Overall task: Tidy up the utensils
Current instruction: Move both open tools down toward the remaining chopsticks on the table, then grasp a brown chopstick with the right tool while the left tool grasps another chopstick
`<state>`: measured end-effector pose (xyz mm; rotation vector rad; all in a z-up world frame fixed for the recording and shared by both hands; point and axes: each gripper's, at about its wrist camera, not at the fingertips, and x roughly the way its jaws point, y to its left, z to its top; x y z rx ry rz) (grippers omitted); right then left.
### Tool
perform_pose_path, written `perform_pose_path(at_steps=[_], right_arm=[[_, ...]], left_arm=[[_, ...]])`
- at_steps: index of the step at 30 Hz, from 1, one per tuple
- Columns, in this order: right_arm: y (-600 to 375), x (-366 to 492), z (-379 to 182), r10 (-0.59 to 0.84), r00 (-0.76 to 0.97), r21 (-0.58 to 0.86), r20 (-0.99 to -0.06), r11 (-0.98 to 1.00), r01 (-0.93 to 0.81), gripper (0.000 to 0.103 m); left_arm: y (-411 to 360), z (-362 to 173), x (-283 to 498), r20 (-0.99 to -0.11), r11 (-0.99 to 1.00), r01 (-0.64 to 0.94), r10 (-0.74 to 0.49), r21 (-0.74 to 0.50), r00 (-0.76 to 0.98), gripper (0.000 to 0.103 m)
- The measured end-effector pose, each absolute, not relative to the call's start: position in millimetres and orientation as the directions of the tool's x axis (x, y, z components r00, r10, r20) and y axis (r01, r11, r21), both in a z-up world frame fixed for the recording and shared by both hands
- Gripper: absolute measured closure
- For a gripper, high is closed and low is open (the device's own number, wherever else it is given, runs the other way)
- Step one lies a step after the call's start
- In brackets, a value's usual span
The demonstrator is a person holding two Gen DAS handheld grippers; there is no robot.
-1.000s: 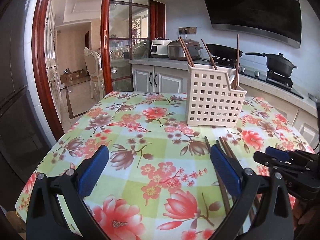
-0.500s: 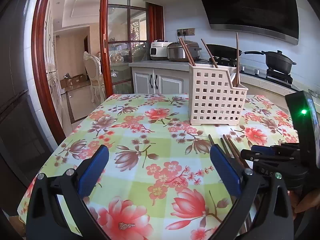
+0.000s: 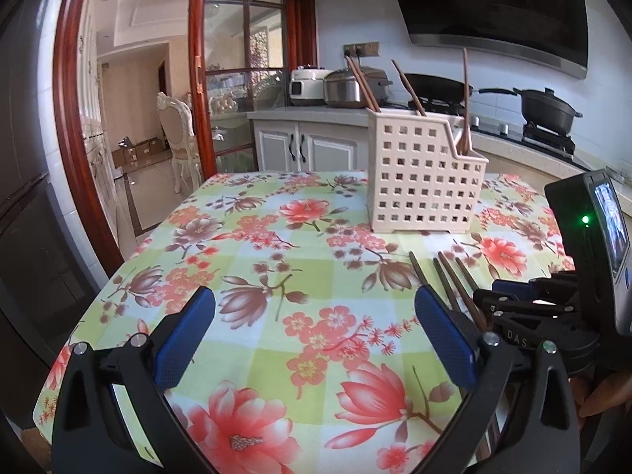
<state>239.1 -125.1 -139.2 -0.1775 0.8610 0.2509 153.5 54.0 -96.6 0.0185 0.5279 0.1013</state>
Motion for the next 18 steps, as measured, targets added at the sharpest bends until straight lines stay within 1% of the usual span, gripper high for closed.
perform_pose_path(at_steps=[1, 7, 10, 12, 13, 14, 15, 16, 17, 18], right_arm=[[-128.1, 238.3, -139.5, 0.164, 0.62, -0.033, -0.767, 0.955, -0.294, 0.095], [-150.7, 233.4, -138.7, 0.179, 0.627, 0.008, -0.758, 0.964, -0.266, 0.097], [-166.4, 232.1, -136.2, 0.197, 0.632, 0.047, -0.75, 0.968, -0.246, 0.097], [-173.9, 231.1, -134.1, 0.207, 0.637, 0.065, -0.743, 0.969, -0.239, 0.097], [-177.7, 230.0, -132.7, 0.214, 0.64, 0.074, -0.738, 0.968, -0.238, 0.097], [-180.6, 229.0, -131.4, 0.222, 0.642, 0.084, -0.734, 0.967, -0.239, 0.097], [-182.2, 227.9, -130.2, 0.227, 0.645, 0.089, -0.73, 0.967, -0.24, 0.097], [-184.7, 226.6, -128.9, 0.234, 0.648, 0.095, -0.725, 0.966, -0.242, 0.097], [-187.2, 225.7, -127.8, 0.24, 0.65, 0.101, -0.721, 0.964, -0.244, 0.097], [-189.8, 225.0, -127.1, 0.247, 0.651, 0.109, -0.717, 0.963, -0.246, 0.097]], left_arm=[[51.5, -97.1, 155.2, -0.514, 0.996, -0.079, 0.091, 0.045, 0.853, 0.005], [40.7, -104.5, 171.7, -0.596, 1.0, -0.026, 0.031, 0.017, 0.803, 0.005], [33.1, -109.1, 186.0, -0.638, 0.999, -0.011, 0.029, 0.032, 0.77, 0.006], [25.6, -112.8, 200.6, -0.672, 0.999, 0.011, 0.013, 0.032, 0.741, 0.013], [22.7, -114.4, 205.4, -0.684, 0.999, 0.019, 0.007, 0.03, 0.73, 0.019], [17.8, -117.4, 213.8, -0.704, 0.999, 0.033, -0.009, 0.022, 0.71, 0.026], [14.6, -119.7, 218.5, -0.714, 0.999, 0.039, -0.016, 0.016, 0.7, 0.03], [10.3, -122.4, 224.5, -0.726, 0.999, 0.044, -0.023, 0.011, 0.687, 0.036], [6.9, -124.2, 228.5, -0.734, 0.999, 0.048, -0.027, 0.008, 0.678, 0.041], [2.2, -126.9, 233.4, -0.743, 0.998, 0.056, -0.033, 0.006, 0.669, 0.043]])
